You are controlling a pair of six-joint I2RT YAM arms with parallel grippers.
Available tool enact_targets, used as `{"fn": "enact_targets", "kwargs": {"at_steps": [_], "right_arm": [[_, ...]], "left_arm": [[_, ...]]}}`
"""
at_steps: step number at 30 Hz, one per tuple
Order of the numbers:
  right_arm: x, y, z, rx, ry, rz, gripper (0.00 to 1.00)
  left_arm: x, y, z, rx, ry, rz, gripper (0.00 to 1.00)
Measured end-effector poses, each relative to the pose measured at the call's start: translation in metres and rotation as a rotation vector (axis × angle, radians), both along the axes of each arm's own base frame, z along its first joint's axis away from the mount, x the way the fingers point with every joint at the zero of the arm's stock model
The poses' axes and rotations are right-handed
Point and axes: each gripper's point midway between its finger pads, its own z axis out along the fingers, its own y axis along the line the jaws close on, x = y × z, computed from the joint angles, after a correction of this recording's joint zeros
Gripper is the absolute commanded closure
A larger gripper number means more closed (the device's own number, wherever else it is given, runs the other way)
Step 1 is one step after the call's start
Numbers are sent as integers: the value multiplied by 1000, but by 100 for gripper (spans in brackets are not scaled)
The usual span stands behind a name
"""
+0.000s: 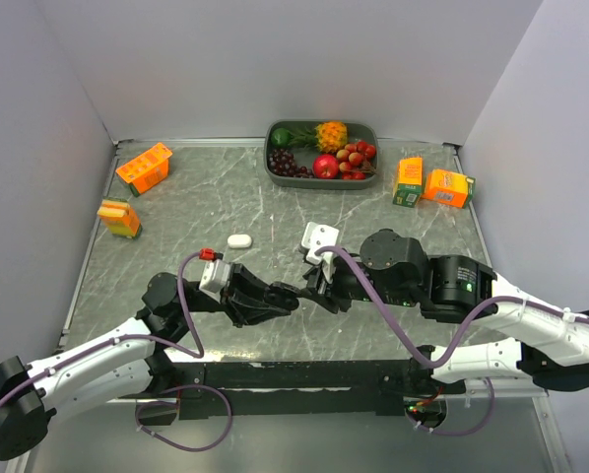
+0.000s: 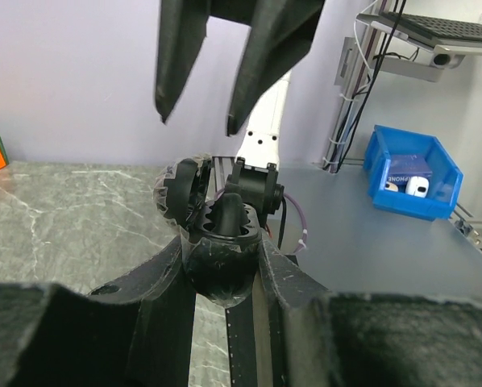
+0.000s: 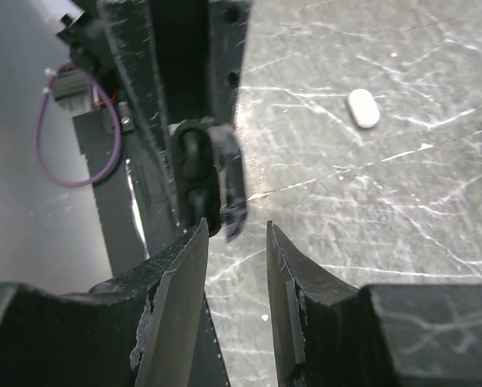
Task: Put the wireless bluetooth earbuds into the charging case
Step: Close the charging case.
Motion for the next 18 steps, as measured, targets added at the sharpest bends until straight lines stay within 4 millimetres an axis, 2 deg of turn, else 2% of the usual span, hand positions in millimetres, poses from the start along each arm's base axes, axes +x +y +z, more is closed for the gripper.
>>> {"fn": "enact_targets", "kwargs": {"at_steps": [5,11,14,18], "right_arm": [[11,-1,12,57,-23,-70,57],[39,-1,25,77,-18,-215,58],[48,10,12,29,4,-251,58],[50,17,-16,-70,38,-261,58]], "left_arm": [[-1,-1,-2,15,3,-8,99],[-1,-1,-5,28,9,-10,99],[-1,-1,-6,32,5,-7,99],[-1,1,-4,25,-9,-2,99]]}}
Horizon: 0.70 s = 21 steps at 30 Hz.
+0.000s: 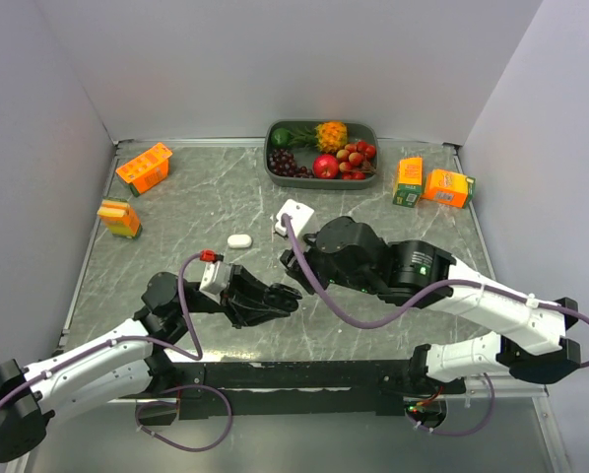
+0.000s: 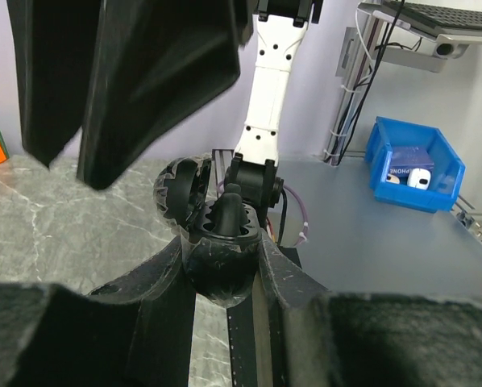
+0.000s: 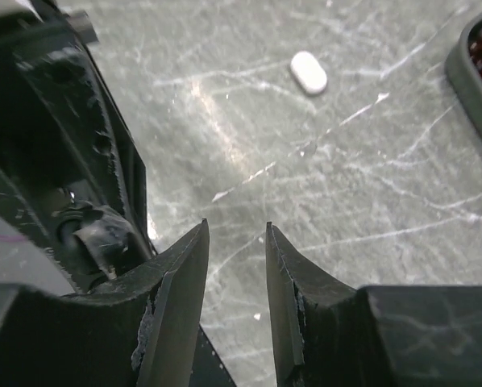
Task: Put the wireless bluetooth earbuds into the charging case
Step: Close the charging case.
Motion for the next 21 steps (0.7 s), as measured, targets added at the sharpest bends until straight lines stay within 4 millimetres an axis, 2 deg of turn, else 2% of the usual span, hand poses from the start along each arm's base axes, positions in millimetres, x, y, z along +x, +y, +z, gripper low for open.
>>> {"fn": "enact_targets", "kwargs": {"at_steps": [4,21], "right_arm": [[-2,0,-8,-25,22,-1,59],[-25,-4,8,52,56,94,59]], "left_arm": [[0,1,2,-7,-5,7,99],[16,2,5,-20,-10,108,99]]}}
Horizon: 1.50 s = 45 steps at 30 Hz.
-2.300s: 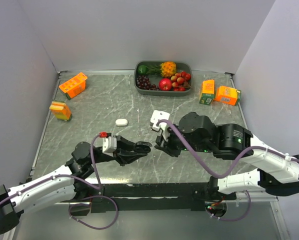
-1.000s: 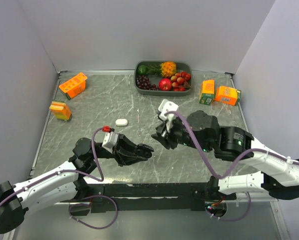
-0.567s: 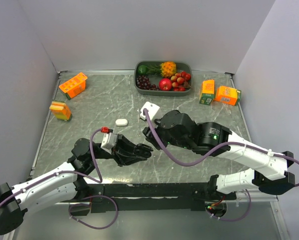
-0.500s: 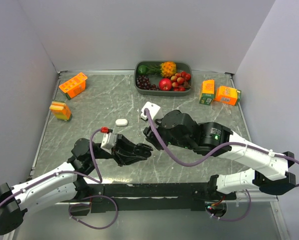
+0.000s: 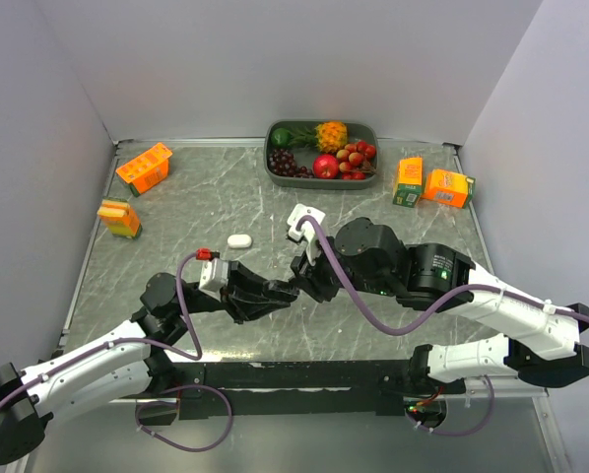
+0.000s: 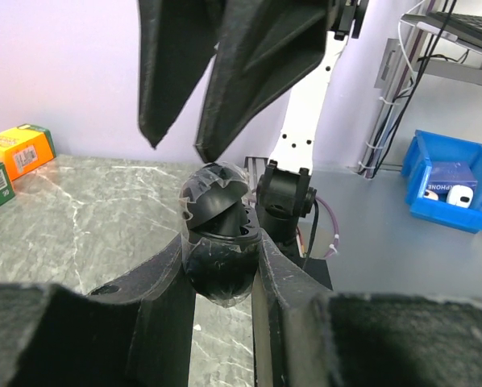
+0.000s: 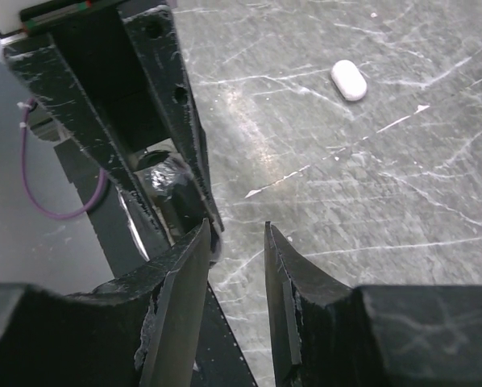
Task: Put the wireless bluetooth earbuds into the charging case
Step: Close the charging case, then place the charging case at the center of the board.
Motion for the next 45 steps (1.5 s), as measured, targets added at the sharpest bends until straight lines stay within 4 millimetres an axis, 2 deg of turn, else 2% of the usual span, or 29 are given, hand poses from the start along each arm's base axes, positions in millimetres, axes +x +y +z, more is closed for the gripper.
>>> {"fn": "enact_targets", "kwargs": {"at_steps": [11,15,18,22,24,27,30,33,37,39,45], "right_arm": [[-8,3,-5,-2,19,37,59],[-4,0,-2,13,2,7,57],[6,-15,10,62,-29,-63,57],[34,-50,47,223,-55,-234,56],[48,-66,53,273,-52,-323,56],[55,-78,50,317,-28,-387,56],[61,-75,23,299,19,-412,56],[64,-70,-8,255,82,-426,56],[64,-65,-41,209,151,-433,56],[62,-63,-45,214,169,-425,56],[63,-58,-33,277,171,-409,56]], "left_arm": [[3,0,-1,3,9,13,99],[5,0,-1,3,10,26,99],[13,1,-1,0,27,71,99],[39,3,-10,12,134,200,99],[61,2,-25,58,248,291,99],[110,-1,-42,146,436,443,99],[167,-2,-69,240,637,565,98],[211,4,-116,323,836,663,98],[226,9,-180,440,1032,735,98],[230,6,-200,486,1086,746,98],[253,-9,-226,527,1159,757,96]]}}
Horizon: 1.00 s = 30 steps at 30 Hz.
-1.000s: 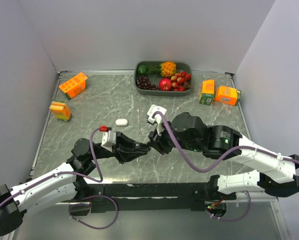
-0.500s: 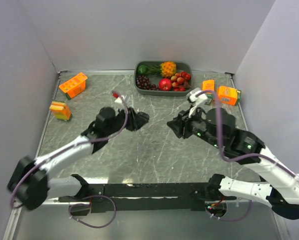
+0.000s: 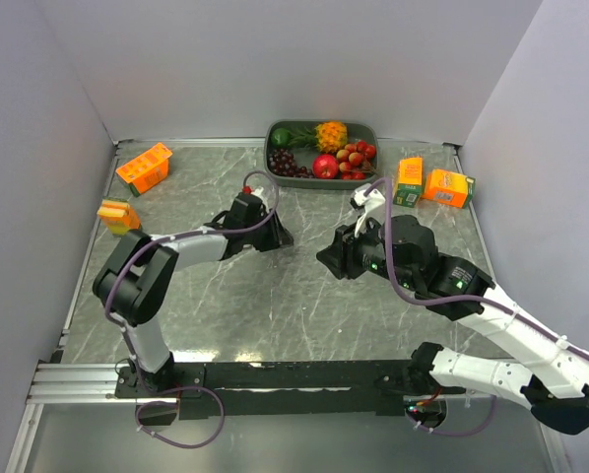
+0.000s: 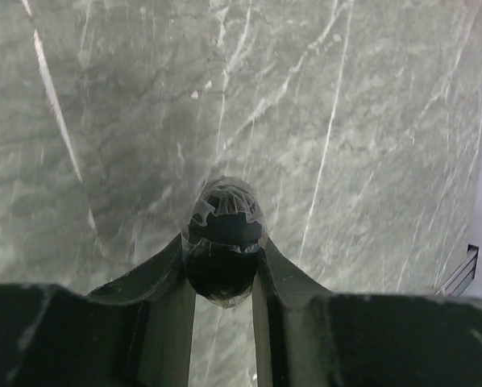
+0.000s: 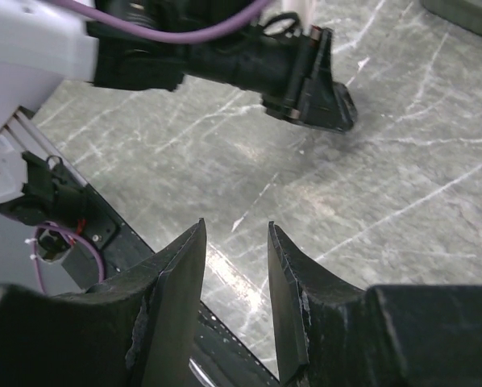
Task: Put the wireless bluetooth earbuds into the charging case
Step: Place the charging case at the center of the board.
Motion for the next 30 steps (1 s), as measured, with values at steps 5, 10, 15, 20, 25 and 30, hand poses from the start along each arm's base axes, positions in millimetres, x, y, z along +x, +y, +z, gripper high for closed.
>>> {"fn": "enact_targets", "kwargs": {"at_steps": [5,10,15,20,25,30], "right_arm": [[1,3,3,17,-4,11,56],[2,1,1,14,-1,8,55],[2,1,1,17,2,11,55],[3,1,1,18,2,8,55],[3,-1,1,19,0,5,55],[3,-2,3,25,-5,3,55]], "left_arm": [[11,-8,-16,8,37,0,89],[8,-6,-34,28,90,-1,70],[8,-2,-37,26,108,4,60],[9,0,-36,16,118,2,49],[10,0,-33,4,115,-4,46],[6,5,-33,9,120,2,46]]}}
